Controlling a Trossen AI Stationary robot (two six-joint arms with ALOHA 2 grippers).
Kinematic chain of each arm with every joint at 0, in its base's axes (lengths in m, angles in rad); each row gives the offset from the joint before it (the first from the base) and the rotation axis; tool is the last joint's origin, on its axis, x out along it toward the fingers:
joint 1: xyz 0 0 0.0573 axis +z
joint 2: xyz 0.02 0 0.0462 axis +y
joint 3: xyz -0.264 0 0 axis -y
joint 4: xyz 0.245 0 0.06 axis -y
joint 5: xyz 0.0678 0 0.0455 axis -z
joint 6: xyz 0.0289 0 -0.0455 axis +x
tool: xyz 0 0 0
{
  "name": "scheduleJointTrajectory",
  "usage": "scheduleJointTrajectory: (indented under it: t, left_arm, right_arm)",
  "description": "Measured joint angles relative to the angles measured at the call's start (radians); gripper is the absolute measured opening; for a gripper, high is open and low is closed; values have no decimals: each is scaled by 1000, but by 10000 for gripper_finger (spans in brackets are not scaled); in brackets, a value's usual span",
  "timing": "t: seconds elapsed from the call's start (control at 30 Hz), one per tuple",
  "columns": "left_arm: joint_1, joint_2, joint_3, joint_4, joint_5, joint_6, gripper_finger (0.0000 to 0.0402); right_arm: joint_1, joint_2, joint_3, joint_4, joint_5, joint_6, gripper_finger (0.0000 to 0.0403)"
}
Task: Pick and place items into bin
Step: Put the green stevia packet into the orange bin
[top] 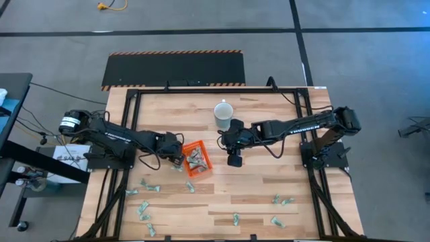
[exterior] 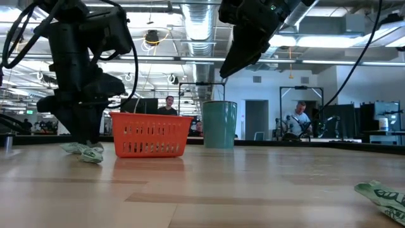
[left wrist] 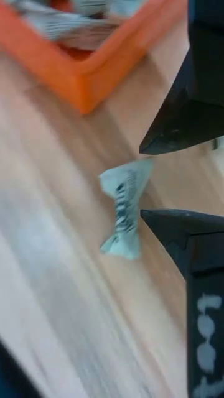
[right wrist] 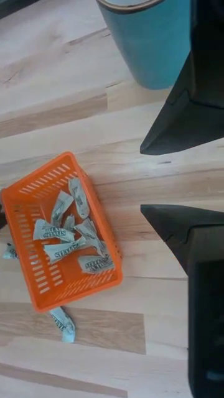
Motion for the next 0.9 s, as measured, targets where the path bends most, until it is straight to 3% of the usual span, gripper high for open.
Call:
scheduleJointTrajectory:
  t: [0.27,0.37,0.57,0.7,0.9]
  left_arm:
    - [7,-1,61,-59,102,232,142]
    - [11,-1,112,-146,101,444,142]
    - [11,-2,130,-211,-2,1006,142]
    - [15,-2,96,-187,-27,1226,142]
    - [32,-2,66,-156,-51,1306,142]
  right_arm:
    - [0,0,0,-11,0,0,131]
    - [0,0,0,-11,0,0,131]
    - [0,0,0,-15,0,0,131]
    - [0,0,0,-32,0,0,131]
    - [0,0,0,-33,0,0,131]
